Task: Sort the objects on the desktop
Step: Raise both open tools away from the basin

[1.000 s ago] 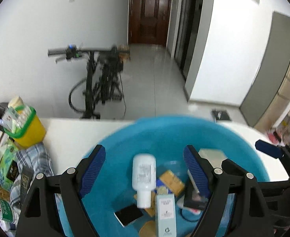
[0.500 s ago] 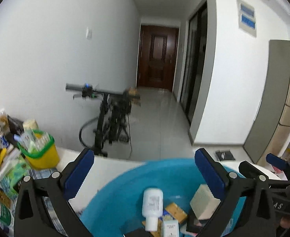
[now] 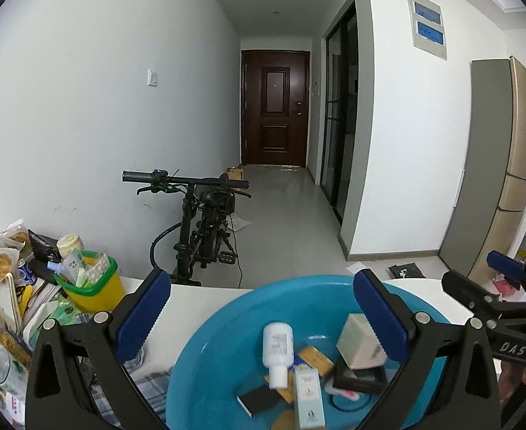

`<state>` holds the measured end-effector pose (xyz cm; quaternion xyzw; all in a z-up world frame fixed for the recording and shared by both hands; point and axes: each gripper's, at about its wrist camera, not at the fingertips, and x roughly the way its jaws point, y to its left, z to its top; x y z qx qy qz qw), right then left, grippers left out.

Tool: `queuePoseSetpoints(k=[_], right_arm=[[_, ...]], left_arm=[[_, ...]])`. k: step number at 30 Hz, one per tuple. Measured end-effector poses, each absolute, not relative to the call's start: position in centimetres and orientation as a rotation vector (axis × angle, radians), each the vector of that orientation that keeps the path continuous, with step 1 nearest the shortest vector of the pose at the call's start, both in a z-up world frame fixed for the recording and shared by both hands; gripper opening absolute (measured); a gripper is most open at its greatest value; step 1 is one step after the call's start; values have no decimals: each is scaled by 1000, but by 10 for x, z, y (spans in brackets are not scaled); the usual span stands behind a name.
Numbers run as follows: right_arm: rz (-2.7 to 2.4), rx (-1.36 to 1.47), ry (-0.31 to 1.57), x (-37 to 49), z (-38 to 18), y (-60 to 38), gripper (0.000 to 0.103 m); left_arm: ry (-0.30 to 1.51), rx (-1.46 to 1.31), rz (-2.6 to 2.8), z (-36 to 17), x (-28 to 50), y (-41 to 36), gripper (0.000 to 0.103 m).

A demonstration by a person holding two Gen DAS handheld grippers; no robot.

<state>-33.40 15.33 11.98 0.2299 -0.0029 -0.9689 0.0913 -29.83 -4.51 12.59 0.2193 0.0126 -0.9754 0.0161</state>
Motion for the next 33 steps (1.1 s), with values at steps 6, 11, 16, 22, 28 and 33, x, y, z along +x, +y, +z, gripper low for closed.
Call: queuePoseSetpoints(k=[6, 11, 16, 22, 28, 33], right_arm=[[-2839, 627, 13, -290, 142, 151, 103], [-2821, 622, 36, -248, 155, 147, 103], [-2823, 652, 61, -210, 163, 144, 103], [-2844, 571, 113, -167, 176, 142, 103], [-2898, 485, 109, -124, 176, 149, 103], [-2897, 460, 89, -94, 170, 157, 103]], left_arm=[[0, 662, -3048, 136, -255, -39, 103], [12, 654, -3083, 146, -211, -36, 103], [42, 610, -3129, 163, -165, -33, 103], [12, 567, -3142, 178, -116, -26, 103], [-20, 491, -3135, 181, -72, -19, 103], [-64, 493, -3147, 171, -40, -9, 103]])
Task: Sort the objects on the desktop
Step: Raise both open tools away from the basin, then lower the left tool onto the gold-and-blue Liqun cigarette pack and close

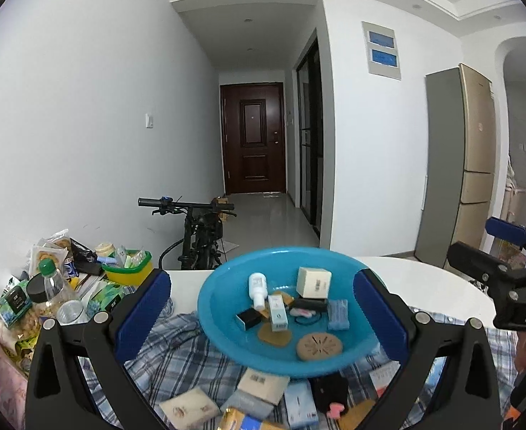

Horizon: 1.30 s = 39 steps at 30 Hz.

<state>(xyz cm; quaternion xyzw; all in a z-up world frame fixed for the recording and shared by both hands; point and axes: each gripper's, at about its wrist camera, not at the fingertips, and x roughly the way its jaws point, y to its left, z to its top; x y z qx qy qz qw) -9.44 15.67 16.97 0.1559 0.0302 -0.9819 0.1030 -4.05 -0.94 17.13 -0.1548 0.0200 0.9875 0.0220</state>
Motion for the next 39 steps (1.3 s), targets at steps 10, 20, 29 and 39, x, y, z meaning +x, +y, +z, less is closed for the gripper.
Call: queuePoseSetpoints(k=[10, 20, 29, 39], right_arm=[[-2889, 527, 81, -63, 131, 156, 103], [-2867, 686, 62, -50, 79, 161, 103], [-2818, 874, 9, -47, 34, 165, 103], [-2777, 993, -24, -44, 5, 165, 103]], left_arm=[[139, -530, 3036, 131, -6, 12, 103], [48, -717, 2995, 77, -6, 1, 103], [23, -933, 2932, 25, -3, -6, 103], [-8, -1083, 2877, -11, -4, -5, 103]])
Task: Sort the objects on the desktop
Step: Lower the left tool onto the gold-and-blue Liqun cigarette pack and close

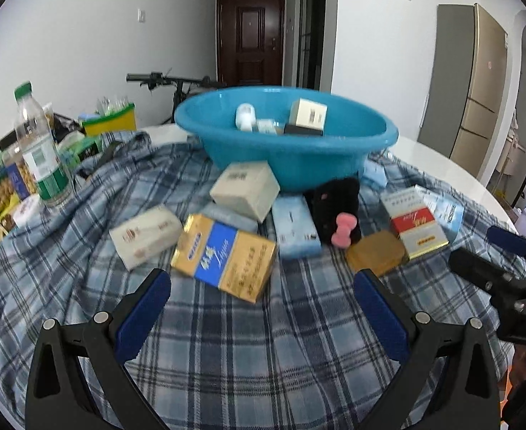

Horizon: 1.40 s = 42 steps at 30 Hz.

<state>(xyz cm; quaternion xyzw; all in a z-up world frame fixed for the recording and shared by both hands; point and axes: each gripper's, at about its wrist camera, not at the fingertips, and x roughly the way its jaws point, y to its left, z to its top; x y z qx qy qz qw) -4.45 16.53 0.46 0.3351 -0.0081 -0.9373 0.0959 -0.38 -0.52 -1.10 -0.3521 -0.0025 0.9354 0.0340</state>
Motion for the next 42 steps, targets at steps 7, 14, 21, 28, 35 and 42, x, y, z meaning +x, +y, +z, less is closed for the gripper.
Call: queuePoseSetpoints(k=[7, 14, 21, 28, 35, 42], right_arm=[[-2761, 1048, -19, -53, -5, 166, 103], [-2763, 1081, -30, -59, -10, 169, 103], [-2754, 1100, -46, -65, -13, 167, 103], [-2735, 1119, -22, -67, -17, 162, 103], [-2751, 1128, -56, -67, -16, 171, 103], [-2741, 1132, -63, -68, -17, 172, 103]], left_arm=[[-5, -1157, 2851, -23, -23, -16, 103], [-36, -1247, 2751, -34, -56, -33, 103], [-45, -1341, 2698, -39, -74, -43, 103], [-145, -1374, 2643, -44, -83, -45, 103], [-321, -1465, 2592, -48, -104, -48, 103], [-329, -1463, 2588, -48, -100, -46, 81]])
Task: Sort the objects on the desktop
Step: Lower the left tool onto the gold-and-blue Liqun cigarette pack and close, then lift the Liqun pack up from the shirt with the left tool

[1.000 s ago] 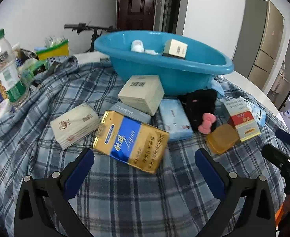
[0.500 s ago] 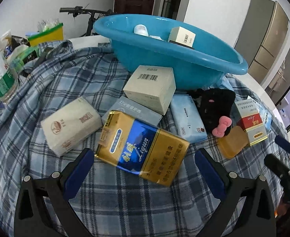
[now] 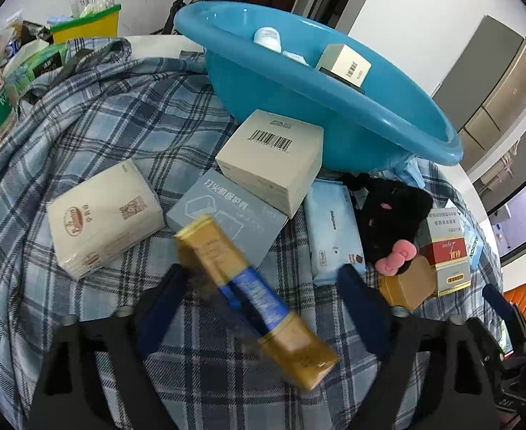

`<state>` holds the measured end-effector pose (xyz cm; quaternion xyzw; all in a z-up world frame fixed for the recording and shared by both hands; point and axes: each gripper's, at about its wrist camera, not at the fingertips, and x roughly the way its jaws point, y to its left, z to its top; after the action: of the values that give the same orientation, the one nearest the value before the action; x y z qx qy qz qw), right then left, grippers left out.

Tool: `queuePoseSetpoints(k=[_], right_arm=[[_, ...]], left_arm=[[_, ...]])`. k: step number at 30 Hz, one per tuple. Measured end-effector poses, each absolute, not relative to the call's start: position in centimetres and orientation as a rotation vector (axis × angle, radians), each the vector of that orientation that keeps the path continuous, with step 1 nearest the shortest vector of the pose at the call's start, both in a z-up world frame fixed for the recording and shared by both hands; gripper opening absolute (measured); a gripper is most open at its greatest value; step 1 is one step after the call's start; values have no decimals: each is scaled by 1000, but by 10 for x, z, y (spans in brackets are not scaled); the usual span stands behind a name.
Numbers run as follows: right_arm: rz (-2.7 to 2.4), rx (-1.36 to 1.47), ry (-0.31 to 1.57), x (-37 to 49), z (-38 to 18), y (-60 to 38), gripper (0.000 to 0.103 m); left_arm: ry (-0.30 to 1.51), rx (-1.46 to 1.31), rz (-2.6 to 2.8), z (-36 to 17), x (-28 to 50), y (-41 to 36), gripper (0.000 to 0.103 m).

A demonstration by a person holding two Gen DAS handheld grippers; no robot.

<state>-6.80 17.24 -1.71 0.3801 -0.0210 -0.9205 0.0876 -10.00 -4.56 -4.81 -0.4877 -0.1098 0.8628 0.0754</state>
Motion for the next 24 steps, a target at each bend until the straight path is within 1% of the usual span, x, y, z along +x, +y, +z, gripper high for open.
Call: queuePoseSetpoints(k=[2, 4, 6, 7, 10, 12, 13, 15, 16, 17, 18, 19, 24], right_arm=[[-2735, 1131, -62, -68, -18, 171, 103], [-2730, 1134, -59, -67, -19, 169, 103], [-2724, 1137, -60, -67, -20, 168, 103], [-2722, 1137, -61, -66, -20, 168, 103], [-2719, 1132, -64, -64, -19, 167, 103], [-2721, 1128, -64, -63, -18, 167, 103], [-2722, 1127, -65, -63, -18, 167, 103], [-2722, 1127, -70, -62, -18, 169, 103], [-2722, 1126, -73, -62, -18, 169, 103], [-2722, 1127, -75, -62, -18, 170, 103], [-2722, 1127, -78, -62, -18, 171, 103], [-2721, 1130, -82, -62, -18, 172, 103], [-2702, 1143, -103, -64, -20, 171, 103]], left_arm=[[-285, -1452, 2579, -45, -95, -43, 72], [-252, -1433, 2565, -41, -90, -40, 67], [-233, -1411, 2536, -36, -84, -35, 58], [-227, -1401, 2520, -33, -80, -33, 52], [-186, -1369, 2481, -25, -72, -21, 48], [-131, -1361, 2473, -23, -68, -11, 48], [-110, -1367, 2476, -22, -67, -7, 49], [-75, -1397, 2503, -23, -66, -4, 54], [-70, -1396, 2520, -23, -65, -5, 64], [-77, -1380, 2546, -22, -63, -9, 78], [-90, -1369, 2565, -21, -61, -12, 84], [-119, -1357, 2586, -19, -60, -19, 86], [-239, -1430, 2562, -32, -62, -43, 86]])
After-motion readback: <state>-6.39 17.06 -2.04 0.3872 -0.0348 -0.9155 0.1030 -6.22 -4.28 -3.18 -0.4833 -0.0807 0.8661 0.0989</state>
